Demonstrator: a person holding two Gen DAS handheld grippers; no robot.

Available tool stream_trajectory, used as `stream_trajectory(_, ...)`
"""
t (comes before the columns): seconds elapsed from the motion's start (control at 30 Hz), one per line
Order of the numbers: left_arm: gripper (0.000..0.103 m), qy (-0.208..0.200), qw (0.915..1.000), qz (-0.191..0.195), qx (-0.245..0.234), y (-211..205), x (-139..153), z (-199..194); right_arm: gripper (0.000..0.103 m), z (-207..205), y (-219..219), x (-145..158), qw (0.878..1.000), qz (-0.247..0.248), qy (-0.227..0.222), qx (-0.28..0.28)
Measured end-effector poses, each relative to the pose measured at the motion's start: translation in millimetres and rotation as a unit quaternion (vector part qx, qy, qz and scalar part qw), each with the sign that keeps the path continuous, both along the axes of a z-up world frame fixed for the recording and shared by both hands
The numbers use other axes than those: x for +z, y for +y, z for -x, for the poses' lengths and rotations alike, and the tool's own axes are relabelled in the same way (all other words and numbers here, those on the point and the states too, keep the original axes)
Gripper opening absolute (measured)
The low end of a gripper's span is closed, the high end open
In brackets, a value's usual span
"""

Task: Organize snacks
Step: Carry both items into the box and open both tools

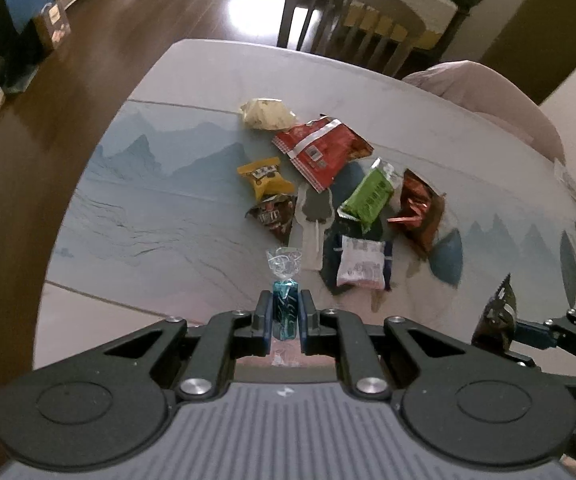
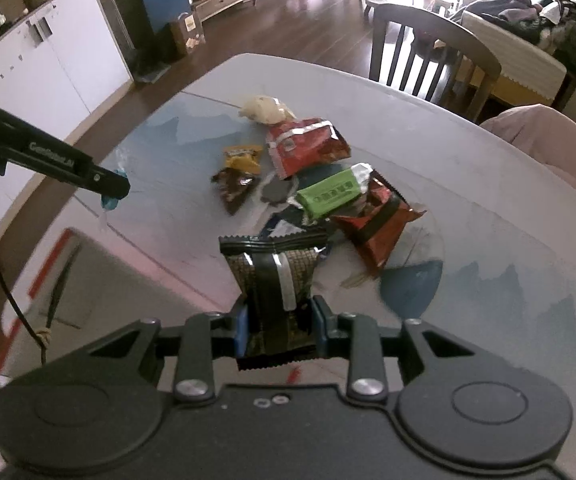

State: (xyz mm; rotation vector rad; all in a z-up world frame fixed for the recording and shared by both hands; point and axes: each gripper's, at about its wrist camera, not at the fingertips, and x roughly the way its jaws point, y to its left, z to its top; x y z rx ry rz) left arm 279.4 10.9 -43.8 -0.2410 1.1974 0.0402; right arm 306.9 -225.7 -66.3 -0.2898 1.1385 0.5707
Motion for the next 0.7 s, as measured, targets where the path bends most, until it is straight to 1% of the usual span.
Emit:
stream_trajectory(0.23, 0.012, -0.018, 0.9989, -0.024, -0.036, 6, 30, 41, 0.03, 43, 12, 16, 1.0, -0.001, -0.005, -0.014)
stream_trajectory(0.43, 0.012, -0.025, 0.9973, -0.032, -0.061, 8, 46, 74, 0.03, 76, 23, 28, 1.0, -0.006, -0.01, -0.018)
stream_trajectory(0.57, 0.012, -0.026, 0.996, -0.039, -0.076, 7, 53, 94, 0.03, 96, 32, 33, 1.0, -0.011, -0.012, -0.013)
stream_trajectory(0.7, 0.012, -0.021, 0.9951, -0.042, -0.087, 7, 51, 112, 0.03, 109, 40, 31, 1.0, -0.016, -0.003, -0.006)
